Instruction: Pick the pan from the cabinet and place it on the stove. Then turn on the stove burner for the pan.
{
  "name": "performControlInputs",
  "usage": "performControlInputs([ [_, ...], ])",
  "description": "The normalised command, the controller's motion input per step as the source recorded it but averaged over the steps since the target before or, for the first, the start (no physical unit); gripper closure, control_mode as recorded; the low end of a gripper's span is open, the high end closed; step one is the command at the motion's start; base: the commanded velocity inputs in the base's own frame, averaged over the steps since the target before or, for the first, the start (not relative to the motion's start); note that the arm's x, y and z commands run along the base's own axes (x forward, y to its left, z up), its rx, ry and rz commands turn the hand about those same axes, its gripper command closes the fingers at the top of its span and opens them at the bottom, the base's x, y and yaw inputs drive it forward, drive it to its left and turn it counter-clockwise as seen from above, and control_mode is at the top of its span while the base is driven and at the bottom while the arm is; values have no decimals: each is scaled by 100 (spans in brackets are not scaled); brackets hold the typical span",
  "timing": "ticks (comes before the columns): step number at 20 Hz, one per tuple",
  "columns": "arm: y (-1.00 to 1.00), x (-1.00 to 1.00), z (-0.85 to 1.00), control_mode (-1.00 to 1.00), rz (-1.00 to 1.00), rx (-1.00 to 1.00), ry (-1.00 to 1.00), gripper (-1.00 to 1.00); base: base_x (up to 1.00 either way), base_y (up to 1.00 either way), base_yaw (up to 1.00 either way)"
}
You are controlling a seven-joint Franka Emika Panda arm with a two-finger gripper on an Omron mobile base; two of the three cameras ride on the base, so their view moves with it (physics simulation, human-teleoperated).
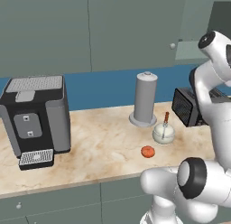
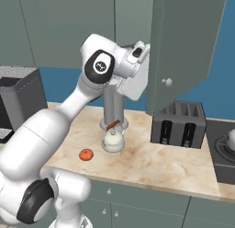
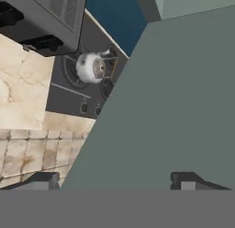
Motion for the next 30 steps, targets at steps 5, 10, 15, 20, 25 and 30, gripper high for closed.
performControlInputs([
  [5,-76,0,-15,-100,-4,6,3,-100,0,0,0],
  [10,-55,0,-21,-100,-4,6,0,-100,0,0,0],
  [15,-30,0,-9,-100,0,3,-1,-100,0,0,0],
  [20,2,-2,-3,-100,0,4,-6,-100,0,0,0],
  [25,93,-26,-4,-100,1,0,-19,-100,0,0,0],
  [30,100,-28,-20,-100,8,2,-29,-100,0,0,0],
])
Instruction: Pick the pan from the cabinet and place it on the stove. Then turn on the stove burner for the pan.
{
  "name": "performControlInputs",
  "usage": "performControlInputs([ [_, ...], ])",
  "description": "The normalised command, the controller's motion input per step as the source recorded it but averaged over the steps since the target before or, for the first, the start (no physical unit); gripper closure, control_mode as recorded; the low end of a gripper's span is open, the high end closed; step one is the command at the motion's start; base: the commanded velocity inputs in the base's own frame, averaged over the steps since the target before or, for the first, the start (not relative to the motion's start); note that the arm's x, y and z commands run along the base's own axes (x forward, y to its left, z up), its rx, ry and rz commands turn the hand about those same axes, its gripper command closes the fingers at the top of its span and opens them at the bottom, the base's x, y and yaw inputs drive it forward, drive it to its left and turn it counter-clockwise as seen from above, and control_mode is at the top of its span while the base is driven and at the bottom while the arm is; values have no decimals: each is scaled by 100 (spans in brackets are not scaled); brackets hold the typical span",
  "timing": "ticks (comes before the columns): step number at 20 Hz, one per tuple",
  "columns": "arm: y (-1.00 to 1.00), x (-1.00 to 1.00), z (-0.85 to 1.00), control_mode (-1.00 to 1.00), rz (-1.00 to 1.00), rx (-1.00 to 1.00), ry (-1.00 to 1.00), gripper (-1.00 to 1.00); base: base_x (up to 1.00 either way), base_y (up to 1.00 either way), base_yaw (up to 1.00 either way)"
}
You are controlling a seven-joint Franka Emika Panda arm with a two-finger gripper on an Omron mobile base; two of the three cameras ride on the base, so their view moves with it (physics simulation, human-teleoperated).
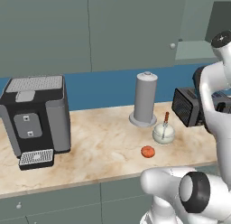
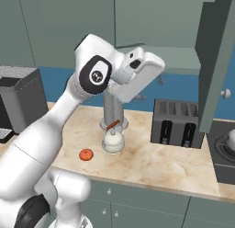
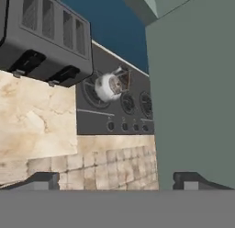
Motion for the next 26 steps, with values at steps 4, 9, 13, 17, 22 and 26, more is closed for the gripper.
performControlInputs([
  [4,100,-18,-23,-100,16,7,-37,-100,0,0,0],
  [9,95,-1,-4,-100,22,10,-38,-100,0,0,0],
  [13,86,0,7,-100,27,9,-34,-100,0,0,0],
  [17,63,0,29,-100,26,8,-31,-100,0,0,0],
  [22,46,0,36,-100,28,7,-29,-100,0,0,0],
  [26,38,0,38,-100,26,8,-26,-100,0,0,0],
])
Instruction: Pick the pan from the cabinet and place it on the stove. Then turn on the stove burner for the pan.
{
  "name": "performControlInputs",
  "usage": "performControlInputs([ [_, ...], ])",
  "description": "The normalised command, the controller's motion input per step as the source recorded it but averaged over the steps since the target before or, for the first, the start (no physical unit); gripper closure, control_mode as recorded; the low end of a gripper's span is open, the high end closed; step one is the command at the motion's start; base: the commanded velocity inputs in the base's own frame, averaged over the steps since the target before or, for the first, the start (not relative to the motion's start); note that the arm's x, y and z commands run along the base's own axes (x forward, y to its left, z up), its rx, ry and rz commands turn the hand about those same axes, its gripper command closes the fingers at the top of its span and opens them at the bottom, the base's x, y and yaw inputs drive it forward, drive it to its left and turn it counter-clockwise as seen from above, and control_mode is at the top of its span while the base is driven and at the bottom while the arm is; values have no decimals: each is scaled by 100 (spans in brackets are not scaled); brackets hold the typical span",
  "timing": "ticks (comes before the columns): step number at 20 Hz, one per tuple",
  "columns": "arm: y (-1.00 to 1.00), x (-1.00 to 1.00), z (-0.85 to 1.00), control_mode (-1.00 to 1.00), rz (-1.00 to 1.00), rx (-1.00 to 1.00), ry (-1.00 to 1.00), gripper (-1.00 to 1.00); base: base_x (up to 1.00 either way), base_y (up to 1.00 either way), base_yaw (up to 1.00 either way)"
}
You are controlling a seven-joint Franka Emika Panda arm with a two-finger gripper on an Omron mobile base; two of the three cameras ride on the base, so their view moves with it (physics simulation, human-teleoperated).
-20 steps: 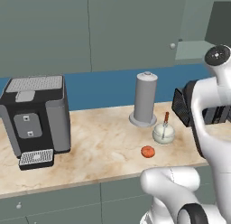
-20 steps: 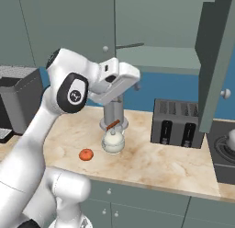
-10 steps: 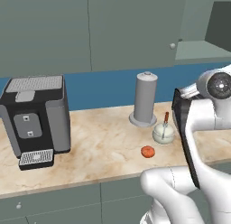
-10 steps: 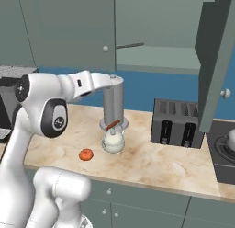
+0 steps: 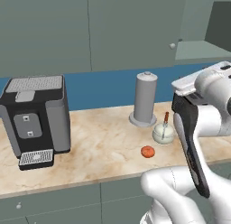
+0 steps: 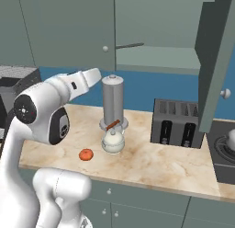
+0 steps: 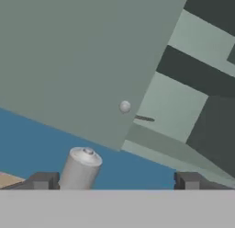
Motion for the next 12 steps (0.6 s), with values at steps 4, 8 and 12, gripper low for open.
performControlInputs([
  [4,23,0,33,-100,24,11,-21,-100,0,0,0],
  [8,16,4,33,-100,20,12,-21,-100,0,0,0],
  [12,10,4,29,-100,7,9,-17,-100,0,0,0],
])
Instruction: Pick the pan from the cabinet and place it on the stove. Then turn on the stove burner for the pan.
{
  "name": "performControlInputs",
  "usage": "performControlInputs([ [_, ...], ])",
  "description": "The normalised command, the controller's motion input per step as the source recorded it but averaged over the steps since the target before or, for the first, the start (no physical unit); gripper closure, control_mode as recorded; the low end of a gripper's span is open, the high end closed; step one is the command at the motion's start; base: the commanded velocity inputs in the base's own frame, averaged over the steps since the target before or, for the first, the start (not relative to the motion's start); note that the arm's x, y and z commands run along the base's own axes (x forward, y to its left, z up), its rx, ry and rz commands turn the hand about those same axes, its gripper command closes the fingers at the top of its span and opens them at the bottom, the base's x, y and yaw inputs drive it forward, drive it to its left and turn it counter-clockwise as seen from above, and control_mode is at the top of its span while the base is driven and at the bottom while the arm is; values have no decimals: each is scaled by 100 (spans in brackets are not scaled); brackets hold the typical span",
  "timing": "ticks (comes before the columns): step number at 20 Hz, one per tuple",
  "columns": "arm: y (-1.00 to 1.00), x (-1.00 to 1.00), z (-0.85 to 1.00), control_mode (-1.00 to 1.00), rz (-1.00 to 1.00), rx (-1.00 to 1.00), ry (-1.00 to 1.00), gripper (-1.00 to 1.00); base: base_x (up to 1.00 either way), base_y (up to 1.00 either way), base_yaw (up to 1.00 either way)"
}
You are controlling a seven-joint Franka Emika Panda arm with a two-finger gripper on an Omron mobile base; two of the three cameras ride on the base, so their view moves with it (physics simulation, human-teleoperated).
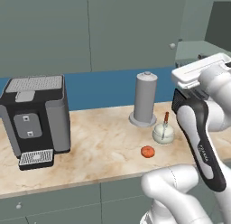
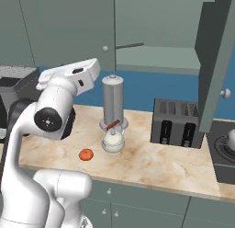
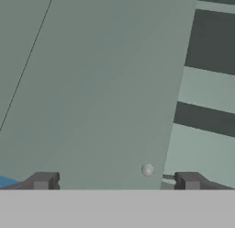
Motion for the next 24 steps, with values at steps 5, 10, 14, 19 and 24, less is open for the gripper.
performControlInputs([
  [5,3,8,24,-100,-5,3,-7,-100,0,0,0],
  [10,-5,13,8,-100,-8,1,0,-100,0,0,0],
  [14,-24,17,0,-100,-1,5,0,-100,0,0,0],
  [19,-29,21,0,-100,0,8,0,-100,0,0,0],
  [24,-9,28,-3,-100,0,8,0,-100,0,0,0],
])
